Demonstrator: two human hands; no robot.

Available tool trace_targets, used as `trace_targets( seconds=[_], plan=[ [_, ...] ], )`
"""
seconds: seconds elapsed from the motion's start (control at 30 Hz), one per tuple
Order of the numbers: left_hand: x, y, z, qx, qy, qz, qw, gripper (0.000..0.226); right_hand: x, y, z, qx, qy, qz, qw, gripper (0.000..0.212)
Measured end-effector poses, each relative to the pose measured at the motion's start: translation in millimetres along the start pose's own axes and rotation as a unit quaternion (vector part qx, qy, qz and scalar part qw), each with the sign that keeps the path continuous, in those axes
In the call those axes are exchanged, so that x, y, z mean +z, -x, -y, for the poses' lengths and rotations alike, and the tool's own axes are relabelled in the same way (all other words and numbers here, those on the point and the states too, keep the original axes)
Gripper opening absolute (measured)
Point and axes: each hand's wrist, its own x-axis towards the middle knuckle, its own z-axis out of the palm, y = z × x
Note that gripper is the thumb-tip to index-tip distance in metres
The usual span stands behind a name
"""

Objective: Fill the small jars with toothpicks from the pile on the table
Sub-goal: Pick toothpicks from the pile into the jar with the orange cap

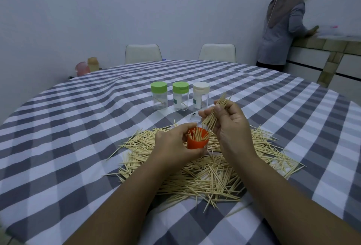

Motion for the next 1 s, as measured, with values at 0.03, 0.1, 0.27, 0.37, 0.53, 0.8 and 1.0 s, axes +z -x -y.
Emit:
trace_targets(
  seconds=[0.03,0.1,0.27,0.37,0.53,0.8,1.0],
  plan=[
    [0.2,0.2,-0.3,0.003,0.001,0.0,1.0,0.075,1.4,1.0,-0.1,-0.004,0.01,0.0,1.0,0.015],
    [0.3,0.3,-1.0,0.005,0.001,-0.002,1.0,0.075,3.2,2.2,-1.0,-0.013,0.037,0.0,0.999,0.016],
    [-1.4,2.1,-3.9,0.008,-0.01,-0.011,1.0,0.073,3.3,2.9,-5.6,-0.001,0.086,0.016,0.996,0.016],
    [-1.8,2.3,-4.1,0.006,-0.013,-0.024,1.0,0.074,4.3,4.1,-5.9,0.013,0.086,0.031,0.996,0.014],
    [-0.8,1.9,-2.4,0.007,-0.013,-0.021,1.0,0.073,5.2,5.5,-4.3,-0.003,0.088,0.028,0.996,0.014],
    [1.0,0.6,-0.2,0.007,-0.027,-0.035,0.999,0.075,4.6,6.6,-2.9,0.017,0.097,0.037,0.994,0.013],
    [0.2,-0.5,1.0,0.002,-0.021,-0.055,0.998,0.075,2.3,6.2,-3.0,0.067,0.135,0.079,0.985,0.023]
  ],
)
